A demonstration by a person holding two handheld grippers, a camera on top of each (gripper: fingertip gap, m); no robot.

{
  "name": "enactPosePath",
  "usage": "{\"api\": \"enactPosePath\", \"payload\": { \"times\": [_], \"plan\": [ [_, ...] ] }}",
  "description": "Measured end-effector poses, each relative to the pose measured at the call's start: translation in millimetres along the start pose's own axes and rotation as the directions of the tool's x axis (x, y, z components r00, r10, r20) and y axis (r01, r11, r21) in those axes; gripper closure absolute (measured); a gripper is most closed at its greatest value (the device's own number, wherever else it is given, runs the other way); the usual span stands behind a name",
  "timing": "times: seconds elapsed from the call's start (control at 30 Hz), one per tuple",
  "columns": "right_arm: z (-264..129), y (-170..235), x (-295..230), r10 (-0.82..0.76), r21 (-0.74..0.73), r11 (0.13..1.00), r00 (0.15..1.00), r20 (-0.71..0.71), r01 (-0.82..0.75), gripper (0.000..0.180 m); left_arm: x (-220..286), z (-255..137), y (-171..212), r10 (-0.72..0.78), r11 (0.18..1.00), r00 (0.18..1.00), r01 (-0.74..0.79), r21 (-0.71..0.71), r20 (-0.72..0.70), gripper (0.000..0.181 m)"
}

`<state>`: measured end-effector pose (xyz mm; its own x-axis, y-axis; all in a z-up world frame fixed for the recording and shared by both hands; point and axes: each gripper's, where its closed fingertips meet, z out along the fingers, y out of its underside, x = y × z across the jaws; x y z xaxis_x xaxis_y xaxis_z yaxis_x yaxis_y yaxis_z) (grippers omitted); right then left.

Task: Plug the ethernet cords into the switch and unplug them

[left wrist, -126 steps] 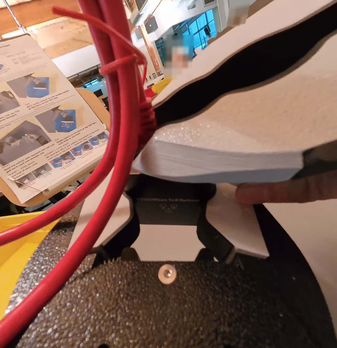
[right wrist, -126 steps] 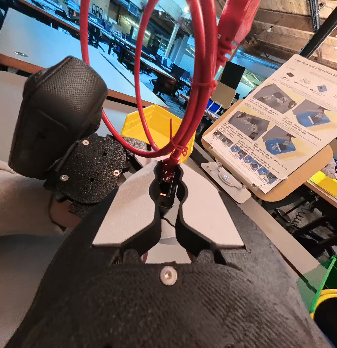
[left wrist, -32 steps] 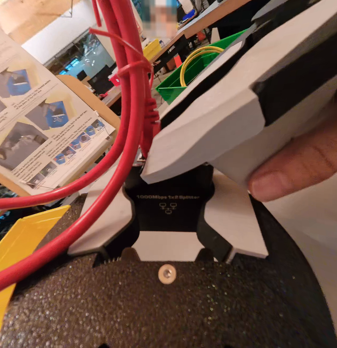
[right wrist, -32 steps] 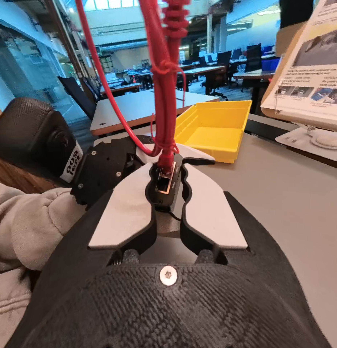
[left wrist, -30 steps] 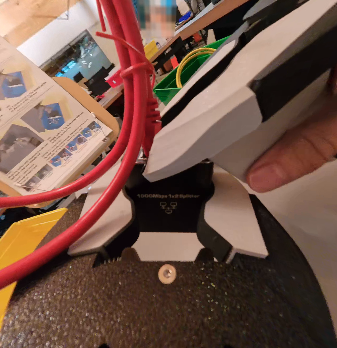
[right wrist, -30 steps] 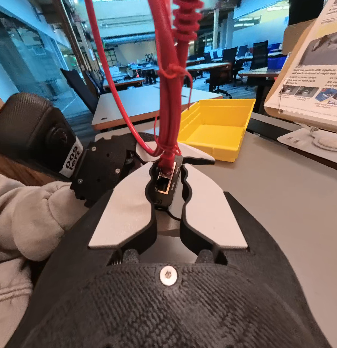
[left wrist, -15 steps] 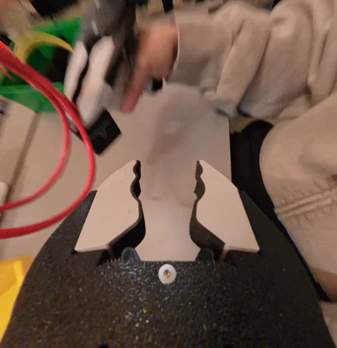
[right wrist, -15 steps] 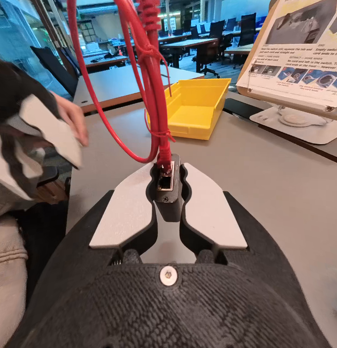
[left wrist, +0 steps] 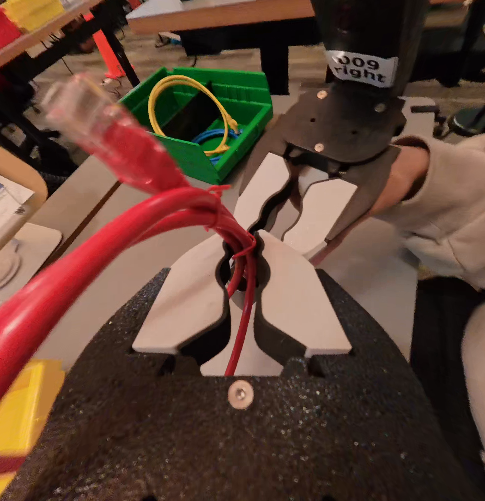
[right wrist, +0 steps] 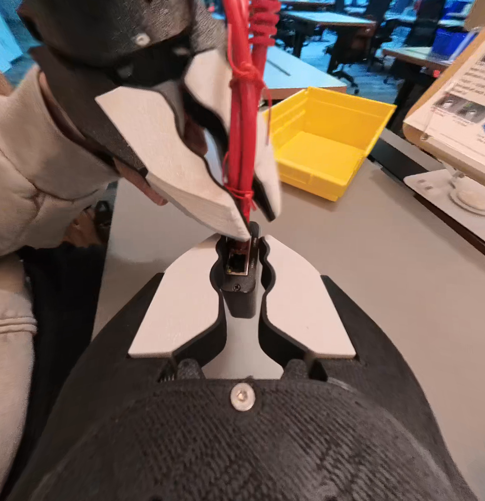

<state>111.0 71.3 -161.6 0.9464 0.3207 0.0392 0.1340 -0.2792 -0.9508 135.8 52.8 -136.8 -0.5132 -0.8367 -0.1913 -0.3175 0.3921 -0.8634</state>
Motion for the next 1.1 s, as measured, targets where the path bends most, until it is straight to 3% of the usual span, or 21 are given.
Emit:
{"api": "enactPosePath", "payload": {
  "times": [0.13, 0.23, 0.3, 0.4, 0.63, 0.73, 0.83, 0.97, 1.03, 1.1],
  "plan": [
    [-20, -25, 25, -0.018, 0.222, 0.974, 0.988, -0.154, 0.052, 0.156, -15, -1, -23, -0.171, 0.974, 0.985, 0.168, 0.150, 0.005, 0.169],
    [-45, -44, 49, -0.021, 0.359, 0.917, 0.920, -0.393, 0.174, 0.123, -43, -8, -43, -0.362, 0.899, 0.930, 0.332, 0.286, 0.058, 0.169],
    [-45, -37, 62, -0.028, 0.303, 0.932, 0.874, -0.485, 0.198, 0.104, -58, -12, -48, -0.441, 0.861, 0.894, 0.395, 0.321, 0.082, 0.169],
    [-40, -26, 74, -0.062, 0.226, 0.945, 0.806, -0.589, 0.237, 0.093, -59, -6, -51, -0.551, 0.796, 0.834, 0.519, 0.312, 0.021, 0.170],
    [-35, -18, 81, -0.311, -0.068, 0.893, 0.500, -0.808, 0.445, 0.089, -51, 8, -56, -0.735, 0.569, 0.655, 0.736, 0.368, -0.174, 0.170],
    [-46, -12, 88, -0.376, -0.189, 0.864, 0.348, -0.859, 0.467, 0.090, -44, 16, -50, -0.772, 0.502, 0.594, 0.788, 0.358, -0.225, 0.170],
    [-54, -13, 89, -0.435, -0.263, 0.820, 0.255, -0.864, 0.508, 0.097, -34, 21, -49, -0.791, 0.462, 0.552, 0.822, 0.333, -0.265, 0.170],
    [-60, -11, 91, -0.471, -0.307, 0.802, 0.227, -0.852, 0.512, 0.103, -26, 24, -49, -0.789, 0.485, 0.567, 0.812, 0.326, -0.237, 0.170],
    [-58, -11, 89, -0.458, -0.274, 0.811, 0.270, -0.847, 0.517, 0.103, -27, 23, -49, -0.774, 0.523, 0.604, 0.780, 0.343, -0.190, 0.169],
    [-50, -8, 89, -0.403, -0.195, 0.859, 0.391, -0.827, 0.473, 0.103, -29, 22, -48, -0.744, 0.583, 0.658, 0.726, 0.364, -0.120, 0.162]
  ]
}}
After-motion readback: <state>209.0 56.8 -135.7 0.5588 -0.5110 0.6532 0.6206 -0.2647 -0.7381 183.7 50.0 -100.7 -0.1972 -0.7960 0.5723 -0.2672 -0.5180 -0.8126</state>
